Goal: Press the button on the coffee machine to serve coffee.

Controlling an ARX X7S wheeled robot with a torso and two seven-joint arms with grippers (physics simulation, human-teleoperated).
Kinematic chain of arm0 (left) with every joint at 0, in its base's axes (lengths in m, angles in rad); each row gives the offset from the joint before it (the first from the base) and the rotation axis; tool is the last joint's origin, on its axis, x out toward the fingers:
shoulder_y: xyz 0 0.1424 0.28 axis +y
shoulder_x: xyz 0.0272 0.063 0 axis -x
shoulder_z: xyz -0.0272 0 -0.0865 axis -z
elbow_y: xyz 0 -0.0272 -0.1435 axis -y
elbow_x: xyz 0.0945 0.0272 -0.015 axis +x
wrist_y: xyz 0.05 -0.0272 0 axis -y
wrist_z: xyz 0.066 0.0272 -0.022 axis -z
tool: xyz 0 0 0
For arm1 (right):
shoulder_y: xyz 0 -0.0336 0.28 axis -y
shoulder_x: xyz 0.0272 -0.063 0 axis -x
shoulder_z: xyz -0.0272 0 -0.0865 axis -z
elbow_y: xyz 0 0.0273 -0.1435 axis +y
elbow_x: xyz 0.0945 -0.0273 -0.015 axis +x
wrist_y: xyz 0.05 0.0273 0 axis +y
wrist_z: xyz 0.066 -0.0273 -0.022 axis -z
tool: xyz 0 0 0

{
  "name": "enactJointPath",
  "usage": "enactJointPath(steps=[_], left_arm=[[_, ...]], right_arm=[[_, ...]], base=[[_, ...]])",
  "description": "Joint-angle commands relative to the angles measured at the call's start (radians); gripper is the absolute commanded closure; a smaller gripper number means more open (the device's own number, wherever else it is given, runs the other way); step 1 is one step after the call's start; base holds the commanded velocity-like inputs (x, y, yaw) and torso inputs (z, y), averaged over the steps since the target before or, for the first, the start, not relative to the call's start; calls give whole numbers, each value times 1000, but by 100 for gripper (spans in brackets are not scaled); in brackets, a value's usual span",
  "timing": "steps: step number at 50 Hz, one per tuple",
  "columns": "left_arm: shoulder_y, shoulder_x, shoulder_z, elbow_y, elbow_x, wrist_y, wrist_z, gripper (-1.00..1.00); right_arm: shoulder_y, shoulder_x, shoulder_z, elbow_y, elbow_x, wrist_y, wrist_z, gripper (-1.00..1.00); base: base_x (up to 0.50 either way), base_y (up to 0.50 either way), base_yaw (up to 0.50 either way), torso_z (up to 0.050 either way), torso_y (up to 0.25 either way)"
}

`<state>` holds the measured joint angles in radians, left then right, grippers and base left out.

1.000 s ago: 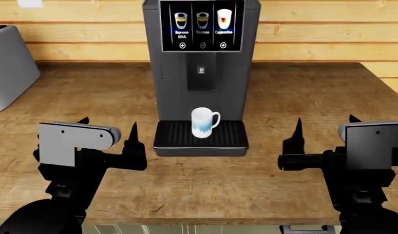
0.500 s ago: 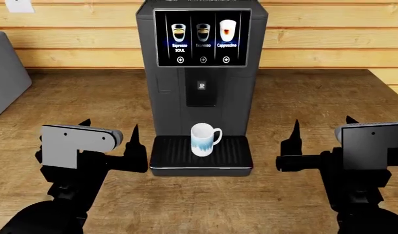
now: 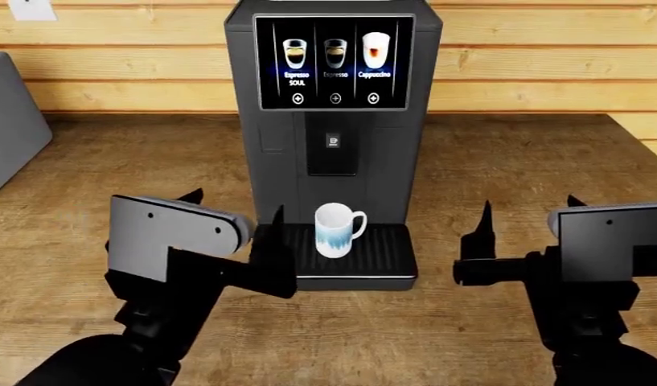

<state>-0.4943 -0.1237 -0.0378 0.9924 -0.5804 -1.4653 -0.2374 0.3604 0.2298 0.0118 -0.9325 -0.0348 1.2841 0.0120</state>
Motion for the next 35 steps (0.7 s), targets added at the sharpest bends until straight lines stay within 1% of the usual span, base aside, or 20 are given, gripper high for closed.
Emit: enactJointPath(steps=[1,3,4,8,13,17,18,20,22,23,25,26,29,30,35], left_arm=[[-104,41,14,-15,-343,-103,-277,-100],[-114,35,47,-36,-395,-101,-323,-100],[-107,57,12,-57,-445,-101,-353,-100],[-116,62,80,-86,-442,-73,-382,-100],[-165,82,117,-117,-462,-68,-413,-100],[-180,75,165,-158,-446,-32,-410,-100],[-184,75,173,-170,-441,-26,-412,-100],[-209,96,137,-179,-476,-49,-445,-100],[-231,105,150,-192,-484,-47,-467,-100],[-238,104,190,-202,-450,-18,-475,-100],[-243,105,209,-216,-444,5,-484,-100],[-246,106,216,-220,-442,14,-491,100],[-258,105,235,-232,-435,43,-518,100],[-251,105,251,-236,-398,78,-537,100],[-251,108,274,-263,-396,130,-562,100]], right_arm=[[-9,-7,6,12,-2,-13,-2,-100],[-10,-7,6,17,-1,-18,-2,-100],[-10,-7,6,18,-1,-18,-1,-100],[-19,-9,5,29,1,-33,0,-100],[-18,-12,2,37,3,-40,3,-100],[-20,-13,7,41,5,-45,5,-100],[-19,-13,6,40,5,-43,5,-100],[-19,-12,6,34,4,-38,6,-100],[-21,-10,5,35,4,-40,7,-100],[-25,-13,5,37,6,-46,8,-100],[-32,-15,7,44,7,-59,9,-100],[-33,-16,7,48,8,-62,9,-100],[-37,-17,10,50,11,-67,8,-100],[-41,-17,15,51,13,-71,6,-100],[-45,-18,21,54,16,-75,6,-100]], base=[[0,0,0,0,0],[0,0,0,0,0],[0,0,0,0,0],[0,0,0,0,0],[0,0,0,0,0],[0,0,0,0,0],[0,0,0,0,0],[0,0,0,0,0],[0,0,0,0,0],[0,0,0,0,0],[0,0,0,0,0],[0,0,0,0,0],[0,0,0,0,0],[0,0,0,0,0],[0,0,0,0,0]])
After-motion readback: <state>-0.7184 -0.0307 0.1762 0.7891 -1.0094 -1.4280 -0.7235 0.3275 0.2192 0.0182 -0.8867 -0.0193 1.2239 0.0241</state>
